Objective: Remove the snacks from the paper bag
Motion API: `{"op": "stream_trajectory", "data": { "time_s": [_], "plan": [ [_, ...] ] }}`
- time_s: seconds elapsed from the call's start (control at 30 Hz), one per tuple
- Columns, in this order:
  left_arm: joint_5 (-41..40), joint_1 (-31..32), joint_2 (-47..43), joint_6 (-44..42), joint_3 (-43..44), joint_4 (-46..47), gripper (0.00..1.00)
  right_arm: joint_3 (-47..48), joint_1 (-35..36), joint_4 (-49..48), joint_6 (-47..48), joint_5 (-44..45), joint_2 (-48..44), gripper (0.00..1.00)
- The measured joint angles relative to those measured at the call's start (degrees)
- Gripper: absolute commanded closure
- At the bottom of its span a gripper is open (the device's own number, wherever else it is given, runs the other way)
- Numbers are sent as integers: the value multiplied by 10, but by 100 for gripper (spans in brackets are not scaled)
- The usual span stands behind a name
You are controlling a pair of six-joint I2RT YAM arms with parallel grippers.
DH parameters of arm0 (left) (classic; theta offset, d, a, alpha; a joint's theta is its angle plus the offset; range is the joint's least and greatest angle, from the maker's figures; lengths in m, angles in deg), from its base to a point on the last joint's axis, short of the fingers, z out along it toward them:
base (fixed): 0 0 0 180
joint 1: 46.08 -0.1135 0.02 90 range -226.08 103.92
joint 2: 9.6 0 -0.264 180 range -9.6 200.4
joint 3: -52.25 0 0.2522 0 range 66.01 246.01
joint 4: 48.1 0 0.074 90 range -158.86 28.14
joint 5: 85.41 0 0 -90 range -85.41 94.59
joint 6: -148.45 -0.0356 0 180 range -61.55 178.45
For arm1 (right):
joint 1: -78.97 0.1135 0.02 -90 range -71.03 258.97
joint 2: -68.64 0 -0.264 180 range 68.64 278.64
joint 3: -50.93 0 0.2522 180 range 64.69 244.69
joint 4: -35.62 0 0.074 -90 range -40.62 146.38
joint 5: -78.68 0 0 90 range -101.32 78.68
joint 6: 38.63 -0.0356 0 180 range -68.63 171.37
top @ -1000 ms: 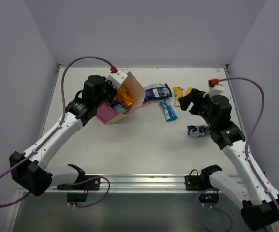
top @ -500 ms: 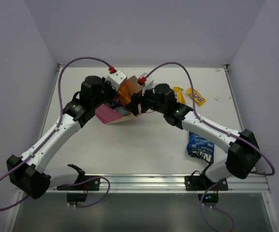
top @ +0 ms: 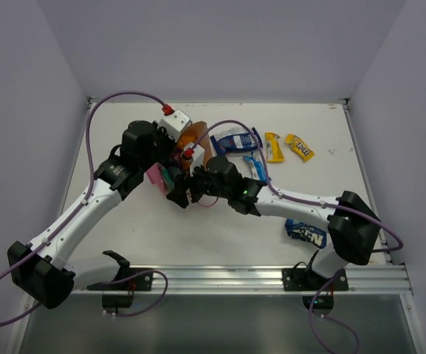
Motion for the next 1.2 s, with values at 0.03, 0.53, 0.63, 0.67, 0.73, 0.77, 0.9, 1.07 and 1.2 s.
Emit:
{"op": "stream_trajectory", "data": {
  "time_s": [0.03,0.53,0.63,0.67,0.73,0.77,0.9,1.07,1.2],
  "plan": [
    [-1,0,-2,2,-1,0,100,0,2,-2,-9,8,0,28],
    [31,0,-54,29,-65,4,100,27,-28,14,-78,70,49,30],
    [31,0,-64,37,-66,5,100,29,-23,15,-62,10,57,30],
    [29,0,-67,40,-67,5,100,29,-20,16,-58,-4,57,30],
    [27,0,-73,44,-68,8,100,29,-9,17,-49,-36,57,30],
    [26,0,-76,46,-69,11,100,28,-1,17,-44,-49,56,30],
    [26,0,-82,53,-78,19,100,17,33,19,-29,-78,45,29],
    [40,1,-83,60,-93,23,100,-10,51,12,-30,-49,23,30],
    [42,1,-92,64,-105,21,100,-41,47,9,-36,29,-7,31]
  ]
}}
